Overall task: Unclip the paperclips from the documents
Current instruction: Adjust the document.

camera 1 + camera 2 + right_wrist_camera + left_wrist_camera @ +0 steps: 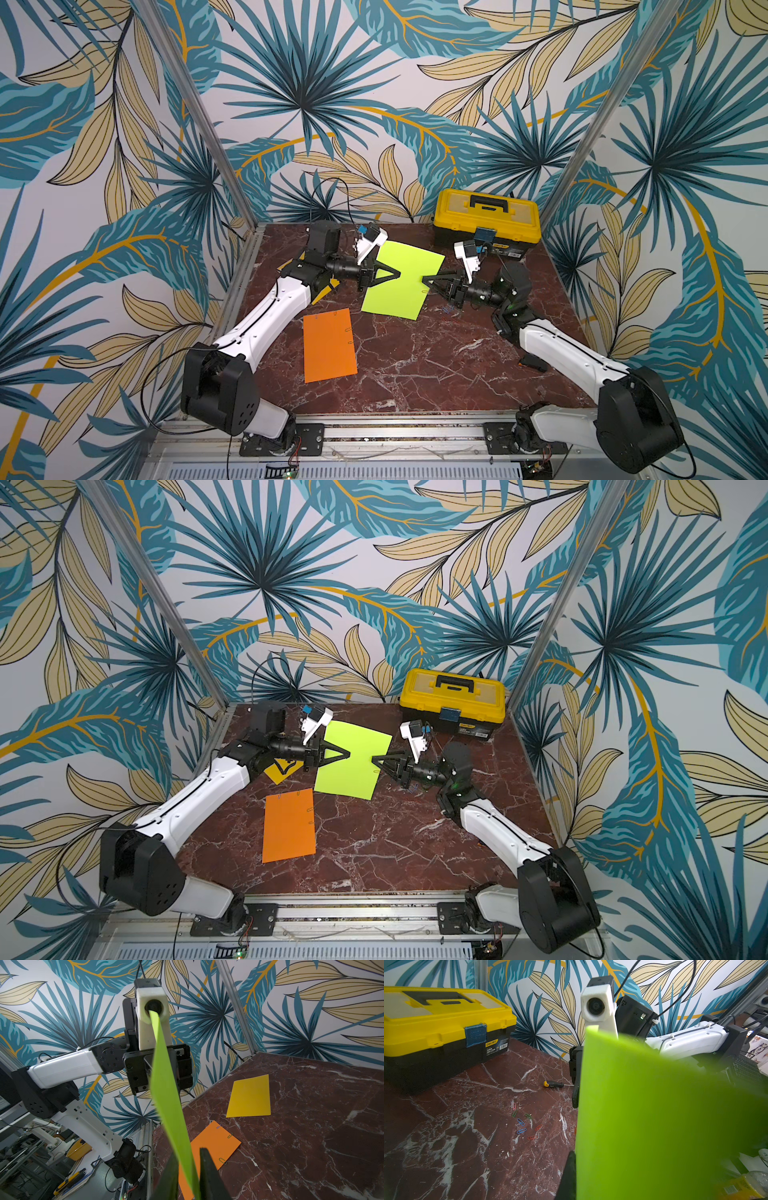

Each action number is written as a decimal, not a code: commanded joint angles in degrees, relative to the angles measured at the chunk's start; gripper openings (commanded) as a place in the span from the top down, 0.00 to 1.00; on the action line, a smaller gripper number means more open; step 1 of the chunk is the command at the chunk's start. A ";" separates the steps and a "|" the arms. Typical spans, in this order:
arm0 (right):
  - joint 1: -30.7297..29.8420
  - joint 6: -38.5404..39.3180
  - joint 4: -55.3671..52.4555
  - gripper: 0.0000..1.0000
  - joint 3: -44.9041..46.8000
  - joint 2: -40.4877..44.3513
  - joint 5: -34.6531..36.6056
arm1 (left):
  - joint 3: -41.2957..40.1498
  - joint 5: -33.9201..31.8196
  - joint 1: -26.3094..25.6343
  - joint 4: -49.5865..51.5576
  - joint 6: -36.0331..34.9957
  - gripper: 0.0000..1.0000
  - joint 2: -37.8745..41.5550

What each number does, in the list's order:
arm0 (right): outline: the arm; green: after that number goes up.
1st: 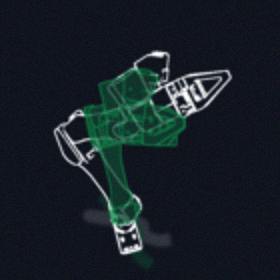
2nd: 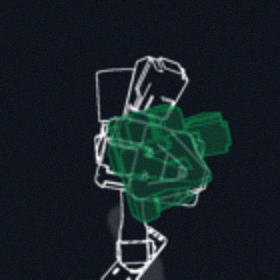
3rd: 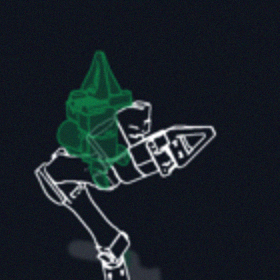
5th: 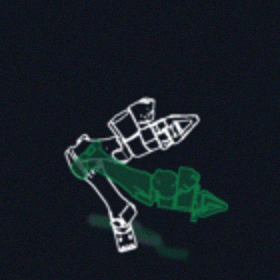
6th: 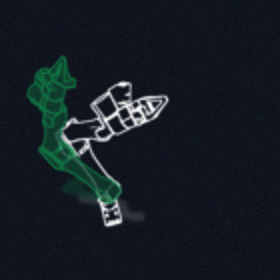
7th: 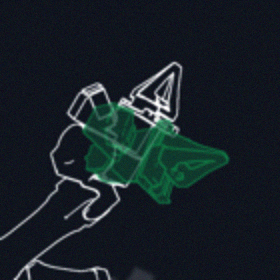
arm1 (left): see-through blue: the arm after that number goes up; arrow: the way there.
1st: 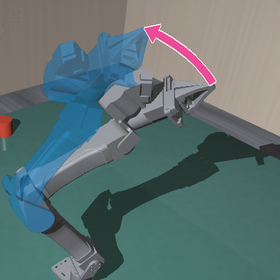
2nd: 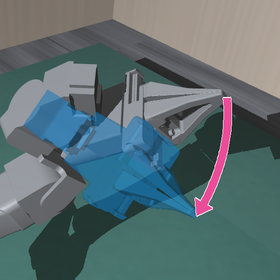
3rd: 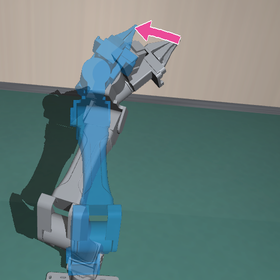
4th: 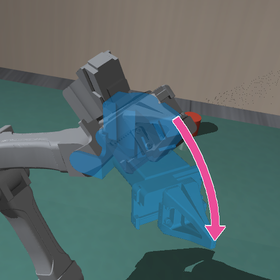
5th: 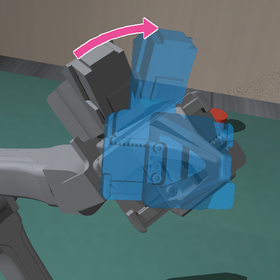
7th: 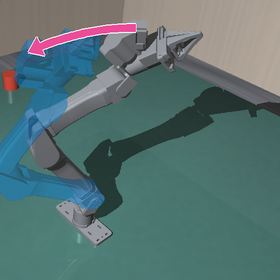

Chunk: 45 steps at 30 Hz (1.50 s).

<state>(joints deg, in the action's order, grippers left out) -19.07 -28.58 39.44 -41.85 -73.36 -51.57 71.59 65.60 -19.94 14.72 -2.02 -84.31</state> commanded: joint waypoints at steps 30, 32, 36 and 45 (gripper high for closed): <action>0.57 5.26 -7.92 1.00 -2.45 6.41 4.17 | -0.20 1.92 -0.23 -1.19 1.23 0.79 -0.72; 0.61 5.59 -8.40 1.00 -2.45 6.65 4.20 | -0.07 1.96 -0.26 -1.19 1.38 0.79 -0.82; 0.70 6.22 -9.73 1.00 -2.38 7.05 4.27 | -0.37 0.94 -0.11 -1.24 1.27 0.77 -0.28; 1.02 5.97 -9.74 1.00 -1.81 8.57 4.66 | -0.58 0.92 0.13 -2.50 2.36 0.76 -0.02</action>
<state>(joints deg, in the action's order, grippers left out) -18.31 -23.51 29.69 -43.31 -66.26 -47.57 71.59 66.46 -20.03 13.91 -0.30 -84.66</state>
